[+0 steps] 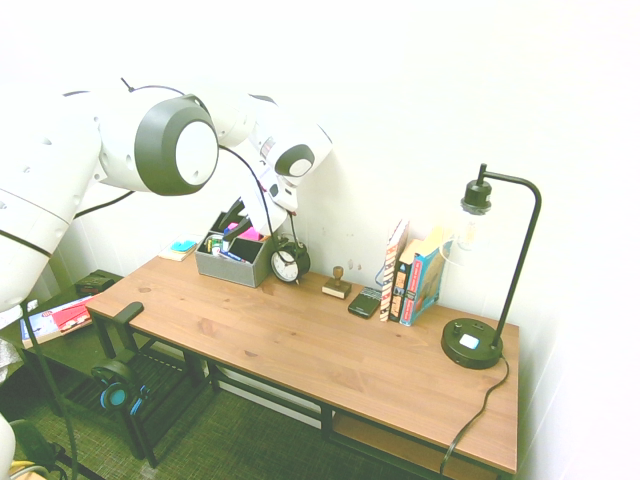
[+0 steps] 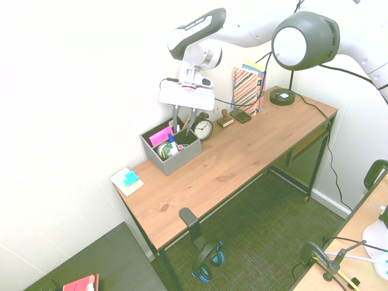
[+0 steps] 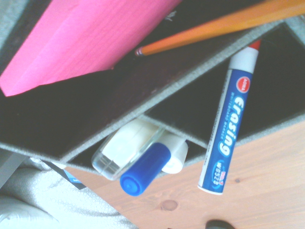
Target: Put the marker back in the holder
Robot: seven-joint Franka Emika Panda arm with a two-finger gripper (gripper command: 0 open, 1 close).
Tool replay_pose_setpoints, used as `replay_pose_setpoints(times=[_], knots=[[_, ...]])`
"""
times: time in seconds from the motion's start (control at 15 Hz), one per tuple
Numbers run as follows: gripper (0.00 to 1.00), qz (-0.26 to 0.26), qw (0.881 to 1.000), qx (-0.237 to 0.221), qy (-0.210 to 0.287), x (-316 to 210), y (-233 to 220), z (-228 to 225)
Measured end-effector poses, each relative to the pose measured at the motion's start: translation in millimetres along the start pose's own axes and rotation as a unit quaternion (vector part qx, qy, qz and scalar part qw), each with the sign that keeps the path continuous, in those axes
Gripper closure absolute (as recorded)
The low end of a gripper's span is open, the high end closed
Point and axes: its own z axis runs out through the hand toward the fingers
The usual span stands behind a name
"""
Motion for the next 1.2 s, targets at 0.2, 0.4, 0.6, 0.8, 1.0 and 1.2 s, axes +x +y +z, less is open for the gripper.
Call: replay_pose_setpoints(times=[0.2, 0.4, 0.6, 0.8, 1.0, 1.2], knots=[[0.00, -0.049, 0.997, -0.038, 0.053, -17, 31, -30], [0.00, -0.094, 0.983, -0.064, 0.141, -44, 89, -91], [0.00, -0.145, 0.964, -0.076, 0.210, -68, 145, -129], [0.00, -0.201, 0.939, -0.065, 0.270, -109, 194, -146], [0.00, -0.247, 0.913, -0.040, 0.322, -130, 242, -158], [0.00, -0.265, 0.905, -0.019, 0.331, -115, 268, -136]])
